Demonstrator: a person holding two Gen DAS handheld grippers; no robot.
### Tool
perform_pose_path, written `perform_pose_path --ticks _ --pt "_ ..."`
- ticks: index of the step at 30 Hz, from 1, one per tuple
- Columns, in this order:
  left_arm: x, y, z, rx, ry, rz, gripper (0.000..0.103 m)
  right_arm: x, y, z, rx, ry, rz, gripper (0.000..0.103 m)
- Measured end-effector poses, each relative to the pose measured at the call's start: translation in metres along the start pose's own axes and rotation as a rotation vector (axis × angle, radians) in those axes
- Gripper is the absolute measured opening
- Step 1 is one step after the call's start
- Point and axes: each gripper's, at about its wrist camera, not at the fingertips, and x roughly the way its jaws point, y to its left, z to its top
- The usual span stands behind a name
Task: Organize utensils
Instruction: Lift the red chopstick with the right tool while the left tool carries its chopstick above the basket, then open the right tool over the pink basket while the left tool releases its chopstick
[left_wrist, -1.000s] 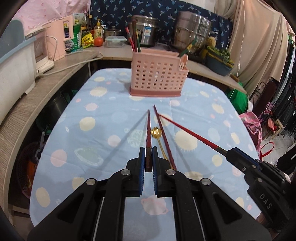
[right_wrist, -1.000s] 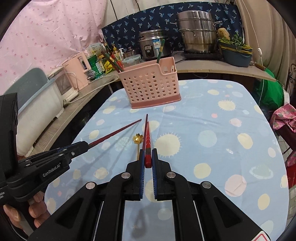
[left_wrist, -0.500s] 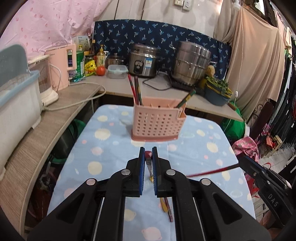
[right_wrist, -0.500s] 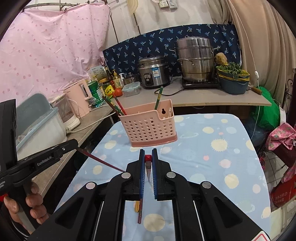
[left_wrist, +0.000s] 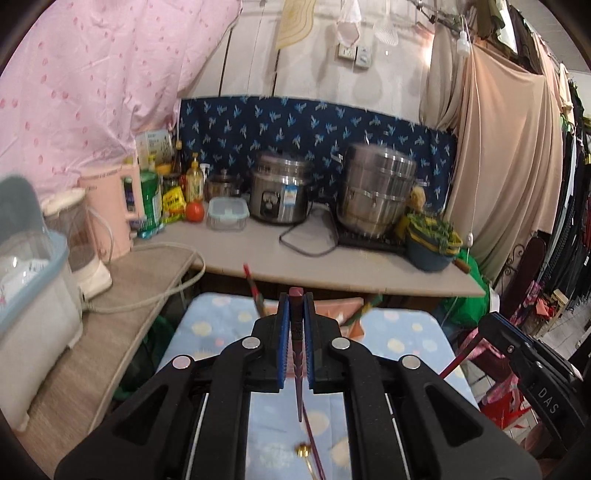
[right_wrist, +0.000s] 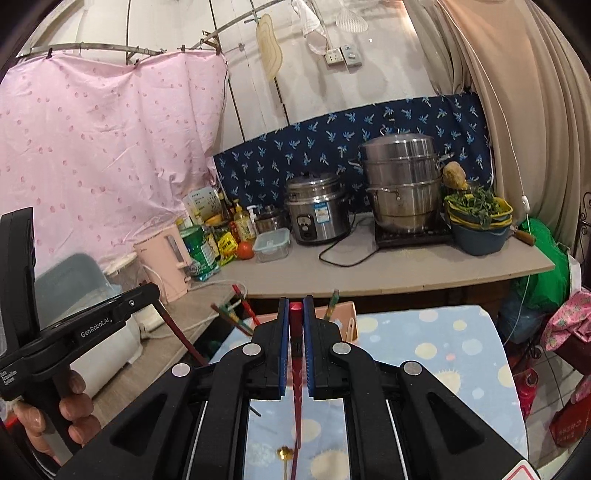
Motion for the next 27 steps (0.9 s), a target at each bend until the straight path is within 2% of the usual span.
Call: perform_pose_path --ticks 7,12,18,27 --pt "0.017 -0.010 0.062 0.017 -0.122 0.007 0.007 0.040 0.012 0.064 -0.014 -0.125 0.016 0.007" --pt "0.043 -0.008 0.083 0.010 -0.157 0.015 0.007 0.081 0.011 0.086 0.002 -0.144 0.015 0.007" --pt "0.093 0.003 0.073 0.004 -0.094 0.035 0.007 0.138 0.006 0.067 -0.006 -0.040 0.001 0.007" --pt "0.143 0.019 0.040 -0.010 0.018 0.045 0.007 0.178 -0.002 0.024 -0.018 0.077 -0.016 0.007"
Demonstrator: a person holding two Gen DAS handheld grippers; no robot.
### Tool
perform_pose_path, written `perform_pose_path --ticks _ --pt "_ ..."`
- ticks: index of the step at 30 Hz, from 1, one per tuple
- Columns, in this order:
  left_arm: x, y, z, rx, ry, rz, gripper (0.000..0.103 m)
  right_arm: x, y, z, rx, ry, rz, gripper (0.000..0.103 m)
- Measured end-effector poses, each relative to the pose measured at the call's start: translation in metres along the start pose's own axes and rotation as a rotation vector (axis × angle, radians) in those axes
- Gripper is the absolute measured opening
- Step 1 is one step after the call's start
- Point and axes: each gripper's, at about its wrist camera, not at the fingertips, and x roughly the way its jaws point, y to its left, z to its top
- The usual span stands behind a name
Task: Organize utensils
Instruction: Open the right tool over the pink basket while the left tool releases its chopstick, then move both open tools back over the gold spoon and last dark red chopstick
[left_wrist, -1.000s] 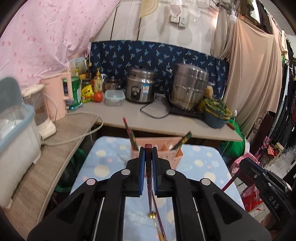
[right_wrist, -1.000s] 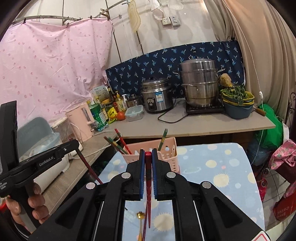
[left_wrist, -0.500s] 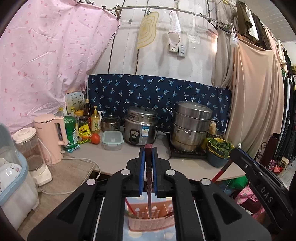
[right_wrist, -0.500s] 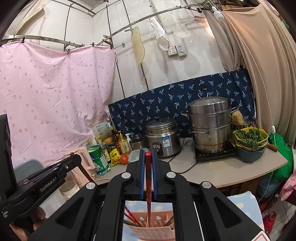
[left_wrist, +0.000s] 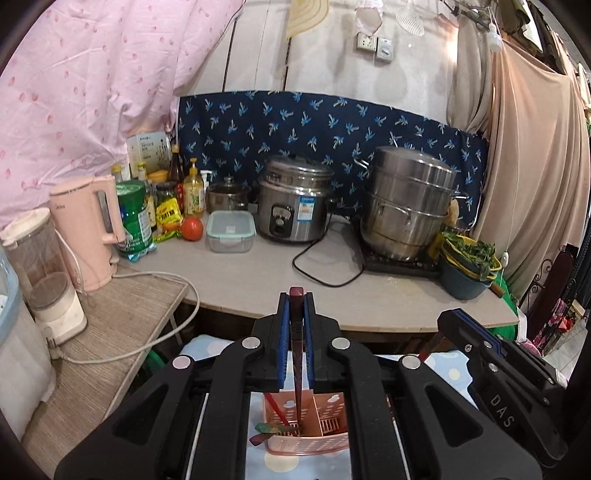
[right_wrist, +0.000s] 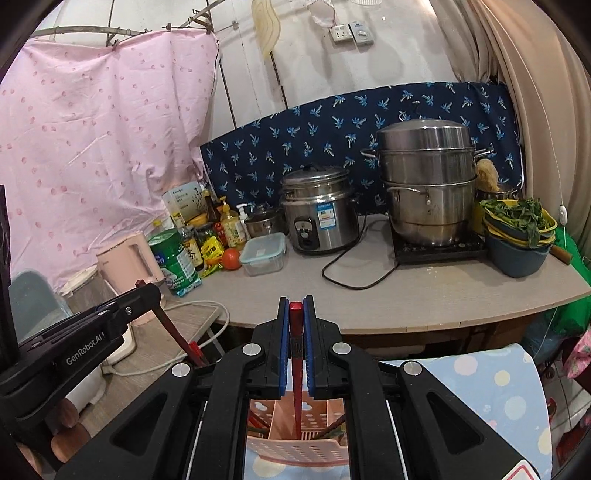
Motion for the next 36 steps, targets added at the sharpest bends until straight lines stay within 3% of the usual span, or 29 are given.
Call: perform_pose_path --ticks 7,11,18,23,36 --pt "0.004 0.003 -0.005 -0.026 0.026 -0.019 0.009 0.001 0.002 -0.009 -0.009 0.014 -0.006 0.012" --pt "-0.001 0.001 -0.006 -0.022 0.029 -0.019 0.029 -0.010 0.002 -0.008 -0.003 0.003 0.002 0.016" --pt "-0.020 -0.004 -0.010 -0.012 0.021 -0.013 0.034 -0.038 0.004 -0.010 -0.007 -0.011 0.009 0.019" --pt "-0.040 -0.009 -0.020 0.007 0.016 -0.005 0.045 -0.059 0.006 -0.022 -0.001 -0.007 0.003 0.024" --pt "-0.083 -0.014 -0.069 0.055 0.050 0.012 0.047 -0.109 0.016 -0.083 -0.004 0.065 0.016 0.024"
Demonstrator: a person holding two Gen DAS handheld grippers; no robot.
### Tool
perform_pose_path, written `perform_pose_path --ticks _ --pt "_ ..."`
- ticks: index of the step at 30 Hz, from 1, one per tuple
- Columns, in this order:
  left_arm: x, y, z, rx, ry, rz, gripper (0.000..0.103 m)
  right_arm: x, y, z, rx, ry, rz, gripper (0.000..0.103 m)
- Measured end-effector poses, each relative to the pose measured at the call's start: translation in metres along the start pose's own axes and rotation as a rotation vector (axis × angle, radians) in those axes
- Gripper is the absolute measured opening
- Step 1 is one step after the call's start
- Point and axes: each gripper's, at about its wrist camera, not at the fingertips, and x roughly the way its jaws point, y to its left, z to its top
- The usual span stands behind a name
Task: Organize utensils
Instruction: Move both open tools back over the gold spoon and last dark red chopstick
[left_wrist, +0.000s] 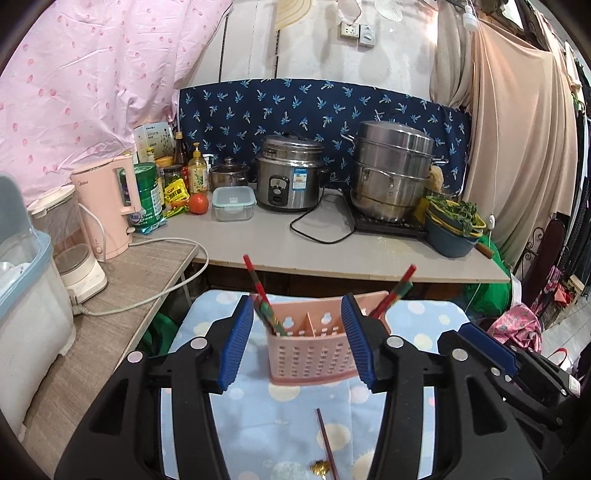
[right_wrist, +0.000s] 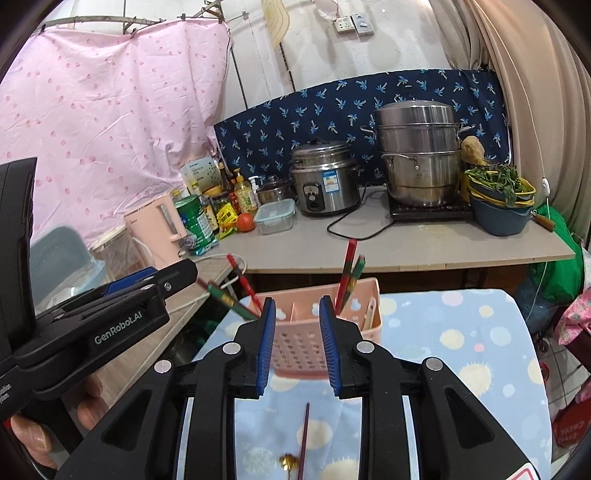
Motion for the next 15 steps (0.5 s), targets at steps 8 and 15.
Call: perform_pose_path --ticks 8,15 --pt "-0.014 0.009 -0.047 -0.002 0.063 0.013 0.047 -0.015 -0.001 -0.053 0.027 0.087 0.010 0.024" --pt "-0.013 0.020 -0.103 -0.013 0.156 0.038 0.047 -0.019 -0.010 -0.110 0.038 0.179 -0.025 0.024"
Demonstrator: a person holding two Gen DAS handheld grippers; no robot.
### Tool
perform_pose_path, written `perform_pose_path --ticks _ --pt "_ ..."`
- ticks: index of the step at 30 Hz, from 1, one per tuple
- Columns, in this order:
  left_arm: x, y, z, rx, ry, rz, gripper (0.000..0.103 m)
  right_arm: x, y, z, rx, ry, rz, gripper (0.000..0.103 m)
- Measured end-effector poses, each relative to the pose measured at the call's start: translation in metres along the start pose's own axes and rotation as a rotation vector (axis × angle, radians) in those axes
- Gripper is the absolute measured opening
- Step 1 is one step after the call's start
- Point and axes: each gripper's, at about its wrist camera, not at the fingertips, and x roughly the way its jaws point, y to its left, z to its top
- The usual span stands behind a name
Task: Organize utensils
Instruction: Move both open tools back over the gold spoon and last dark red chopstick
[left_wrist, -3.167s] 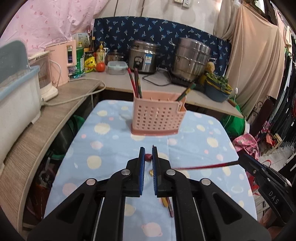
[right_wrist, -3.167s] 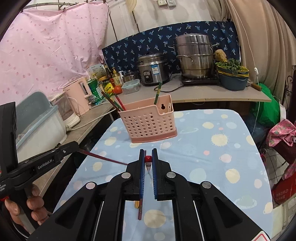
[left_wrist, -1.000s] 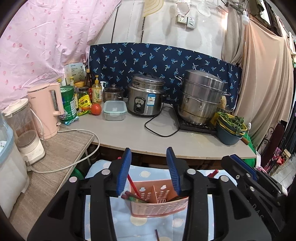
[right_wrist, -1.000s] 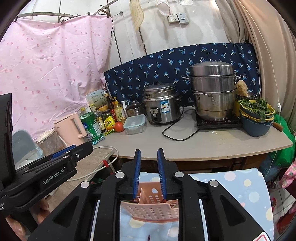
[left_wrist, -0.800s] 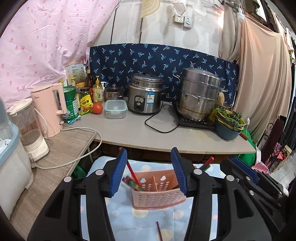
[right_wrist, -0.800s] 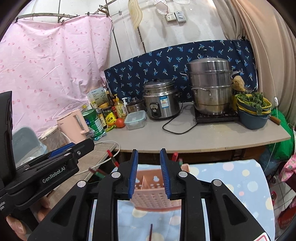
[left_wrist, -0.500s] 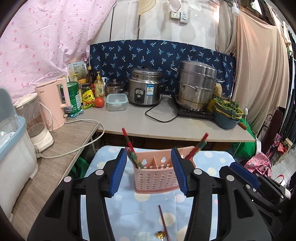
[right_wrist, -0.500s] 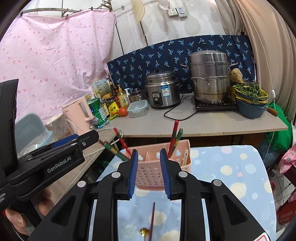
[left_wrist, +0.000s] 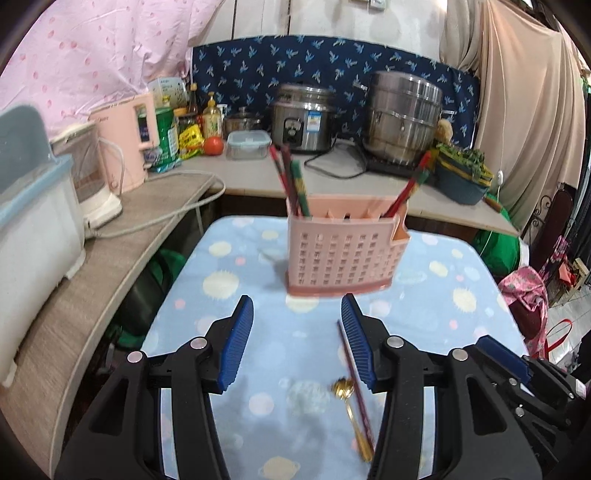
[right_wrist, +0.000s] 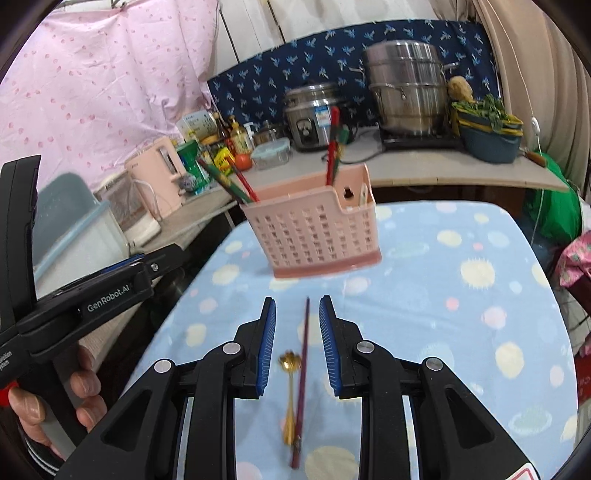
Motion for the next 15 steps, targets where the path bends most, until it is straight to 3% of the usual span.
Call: perform_pose_path --ticks 7,15 --pt "0.008 0.011 -0.044 -0.009 0.082 0.014 0.047 0.004 -0.012 -0.049 0.013 0.080 -0.008 0.024" --pt "0.014 0.018 -0.088 -0.027 0.162 0.013 0.047 0.013 0.000 -0.103 -0.039 0.173 -0.007 0.024"
